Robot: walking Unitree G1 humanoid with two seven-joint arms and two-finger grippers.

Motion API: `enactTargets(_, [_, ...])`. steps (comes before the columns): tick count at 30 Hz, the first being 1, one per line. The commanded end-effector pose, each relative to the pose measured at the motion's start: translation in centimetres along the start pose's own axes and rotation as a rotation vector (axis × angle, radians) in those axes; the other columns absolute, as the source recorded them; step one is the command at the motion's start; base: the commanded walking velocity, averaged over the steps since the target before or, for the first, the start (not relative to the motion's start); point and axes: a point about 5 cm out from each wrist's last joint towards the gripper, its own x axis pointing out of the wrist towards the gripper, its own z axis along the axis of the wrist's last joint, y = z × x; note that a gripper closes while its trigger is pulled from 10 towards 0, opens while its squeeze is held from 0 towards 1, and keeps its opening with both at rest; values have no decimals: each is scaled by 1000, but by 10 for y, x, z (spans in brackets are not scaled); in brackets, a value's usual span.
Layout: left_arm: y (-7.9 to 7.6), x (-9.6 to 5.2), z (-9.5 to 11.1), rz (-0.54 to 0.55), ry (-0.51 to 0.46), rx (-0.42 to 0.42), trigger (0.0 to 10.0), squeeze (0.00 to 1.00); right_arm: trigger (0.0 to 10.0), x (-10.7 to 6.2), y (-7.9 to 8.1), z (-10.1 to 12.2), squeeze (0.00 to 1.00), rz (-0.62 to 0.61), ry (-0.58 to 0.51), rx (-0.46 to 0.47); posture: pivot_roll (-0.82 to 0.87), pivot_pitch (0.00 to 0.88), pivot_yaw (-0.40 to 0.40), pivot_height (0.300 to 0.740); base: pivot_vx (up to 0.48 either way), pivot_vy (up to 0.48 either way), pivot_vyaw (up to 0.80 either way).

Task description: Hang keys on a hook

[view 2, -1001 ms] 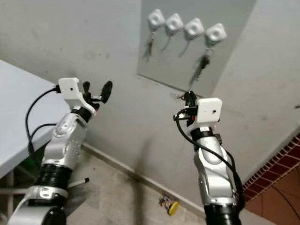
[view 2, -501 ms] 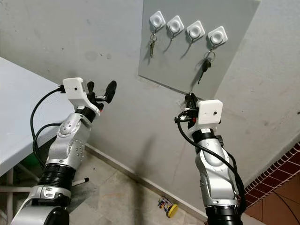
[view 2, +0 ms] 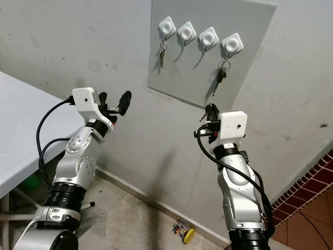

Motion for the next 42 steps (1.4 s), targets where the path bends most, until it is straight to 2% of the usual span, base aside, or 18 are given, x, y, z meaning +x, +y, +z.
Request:
enactTargets(1, [-2,3,2,-6,1,2,10000,0,10000,1,-3,5,0,-7,-17,-9,-29,0,-88,711,307,0,0])
enactTargets(9, [-3,2,3,-12,-5,5,10000,0,10000,1,-3,5,0,-8,-14,-9,-31,0,-89,711,307,0,0])
enactTargets(20, [-11,2,7,-77,-23,58,10000,0,10000,0,-4,4,0,19,-5,-19,-30,0,-87,711,0,0,0])
enactTargets(29, [-34,7,16,-247,-45,150,10000,0,10000,6,-5,13,0,64,-31,-34,-35,0,-73,711,0,0,0])
enactTargets(36, [-48,10,21,-333,-57,208,10000,0,10000,11,-7,20,0,93,-48,-23,-35,0,-66,711,0,0,0])
enactTargets(42, [-63,13,27,-412,-76,223,10000,0,10000,28,-2,35,0,135,-109,19,-39,0,-55,711,0,0,0])
